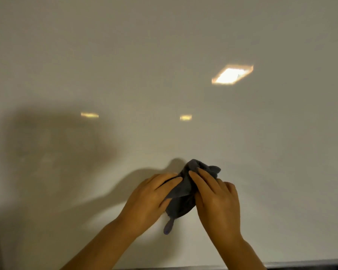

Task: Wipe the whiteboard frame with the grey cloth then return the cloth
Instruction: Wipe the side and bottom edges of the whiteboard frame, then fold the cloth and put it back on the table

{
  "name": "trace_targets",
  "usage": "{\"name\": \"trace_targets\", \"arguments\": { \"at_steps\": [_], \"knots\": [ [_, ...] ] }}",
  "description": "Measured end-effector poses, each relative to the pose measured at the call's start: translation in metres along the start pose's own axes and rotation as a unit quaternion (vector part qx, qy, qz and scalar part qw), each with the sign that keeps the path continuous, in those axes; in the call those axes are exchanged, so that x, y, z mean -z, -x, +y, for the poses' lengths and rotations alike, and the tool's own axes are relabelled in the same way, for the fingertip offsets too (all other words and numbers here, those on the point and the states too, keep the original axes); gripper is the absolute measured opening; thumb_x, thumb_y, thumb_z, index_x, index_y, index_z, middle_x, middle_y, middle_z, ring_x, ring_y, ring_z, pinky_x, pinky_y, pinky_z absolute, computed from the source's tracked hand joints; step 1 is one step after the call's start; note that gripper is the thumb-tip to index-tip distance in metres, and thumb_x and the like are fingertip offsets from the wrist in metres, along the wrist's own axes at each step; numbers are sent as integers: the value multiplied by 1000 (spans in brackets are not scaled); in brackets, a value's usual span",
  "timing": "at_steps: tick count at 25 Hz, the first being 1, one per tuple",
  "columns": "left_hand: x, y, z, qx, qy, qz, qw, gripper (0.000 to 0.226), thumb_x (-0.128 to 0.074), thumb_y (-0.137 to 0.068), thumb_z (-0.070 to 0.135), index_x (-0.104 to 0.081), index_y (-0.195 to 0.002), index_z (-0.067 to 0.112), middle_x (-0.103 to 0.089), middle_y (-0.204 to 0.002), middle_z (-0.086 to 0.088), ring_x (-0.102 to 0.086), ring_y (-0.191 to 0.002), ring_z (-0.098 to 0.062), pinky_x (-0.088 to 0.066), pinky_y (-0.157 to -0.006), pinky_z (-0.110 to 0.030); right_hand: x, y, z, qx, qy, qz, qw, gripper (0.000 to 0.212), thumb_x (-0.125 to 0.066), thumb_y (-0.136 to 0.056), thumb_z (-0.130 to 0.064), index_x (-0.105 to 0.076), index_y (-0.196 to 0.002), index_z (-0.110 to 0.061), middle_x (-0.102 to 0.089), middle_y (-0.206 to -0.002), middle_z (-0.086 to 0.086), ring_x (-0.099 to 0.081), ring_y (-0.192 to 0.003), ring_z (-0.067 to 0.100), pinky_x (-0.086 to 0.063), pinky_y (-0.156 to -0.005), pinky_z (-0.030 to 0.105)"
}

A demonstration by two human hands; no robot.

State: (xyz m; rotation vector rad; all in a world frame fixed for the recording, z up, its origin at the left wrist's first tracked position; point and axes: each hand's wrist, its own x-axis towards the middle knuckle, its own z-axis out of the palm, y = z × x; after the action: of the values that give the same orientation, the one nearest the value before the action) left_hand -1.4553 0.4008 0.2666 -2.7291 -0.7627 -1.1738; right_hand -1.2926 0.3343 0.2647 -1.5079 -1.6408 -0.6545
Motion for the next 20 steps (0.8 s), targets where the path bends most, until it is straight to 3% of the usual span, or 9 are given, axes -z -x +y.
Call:
{"name": "trace_targets", "arguments": {
  "at_steps": [2, 4, 7, 8, 10, 12, 15, 18, 20],
  "knots": [
    [11, -8, 8, 40, 27, 2, 999, 35, -66, -81, 14, -64, -116, 14, -68, -111, -4, -66, -99, -21, -51, -88, -26, 20, -13, 25, 35, 46, 27, 998, 36, -81, -64, -13, -69, -98, -16, -74, -92, 4, -67, -69, 25, -47, -70, 38],
    [17, -16, 16, 89, 106, -28, 990, 31, -62, -87, 12, -62, -116, 23, -64, -114, 2, -63, -104, -21, -51, -90, -31, 31, -11, 22, 54, 65, 4, 996, 22, -77, -69, -21, -70, -90, -20, -73, -79, 1, -65, -66, 25, -46, -69, 42],
    [21, -29, 29, 150, 168, -88, 970, 27, -61, -89, 11, -63, -114, 21, -61, -106, 8, -61, -107, -15, -48, -89, -21, 51, -22, 50, 39, -28, -60, 997, 16, -63, -83, -29, -71, -89, -17, -73, -84, 4, -67, -87, 28, -46, -86, 55],
    [22, -31, 33, 153, 168, -107, 968, 25, -61, -89, 11, -67, -110, 22, -65, -96, 10, -64, -99, -11, -50, -82, -17, 59, -22, 55, 16, -69, -114, 991, 17, -61, -85, -29, -70, -94, -18, -72, -91, 4, -66, -92, 26, -47, -91, 47],
    [22, -36, 46, 149, 207, -98, 962, 36, -65, -85, 12, -68, -97, 45, -69, -85, 24, -64, -87, 2, -49, -69, -9, 76, -16, 68, -43, -122, -216, 968, 22, -57, -87, -30, -65, -106, -23, -67, -104, -1, -62, -93, 14, -45, -85, 18],
    [22, -39, 57, 151, 232, -92, 956, 46, -69, -82, 13, -63, -87, 58, -65, -88, 35, -61, -88, 10, -46, -69, -3, 90, -12, 82, -66, -133, -232, 961, 22, -55, -88, -30, -63, -109, -26, -63, -106, -8, -54, -88, 4, -38, -73, 4],
    [14, -46, 76, 138, 256, -105, 951, 44, -69, -81, 14, -59, -87, 56, -65, -89, 32, -59, -91, 10, -46, -72, -3, 125, -5, 92, -85, -121, -238, 960, 21, -56, -89, -25, -62, -108, -30, -55, -99, -18, -50, -87, 0, -36, -67, -1],
    [13, -55, 90, 95, 259, -150, 949, 43, -70, -81, 16, -57, -86, 56, -62, -87, 31, -58, -90, 8, -48, -70, -6, 157, 3, 96, -107, -96, -269, 952, 21, -58, -87, -23, -61, -106, -32, -55, -99, -18, -53, -92, 3, -41, -82, 10],
    [12, -59, 95, 72, 263, -182, 945, 39, -70, -80, 15, -61, -93, 50, -63, -93, 26, -59, -92, 4, -49, -73, -10, 176, 8, 94, -118, -83, -278, 950, 20, -61, -85, -21, -63, -103, -32, -55, -96, -19, -55, -90, 4, -42, -80, 10]
  ]
}}
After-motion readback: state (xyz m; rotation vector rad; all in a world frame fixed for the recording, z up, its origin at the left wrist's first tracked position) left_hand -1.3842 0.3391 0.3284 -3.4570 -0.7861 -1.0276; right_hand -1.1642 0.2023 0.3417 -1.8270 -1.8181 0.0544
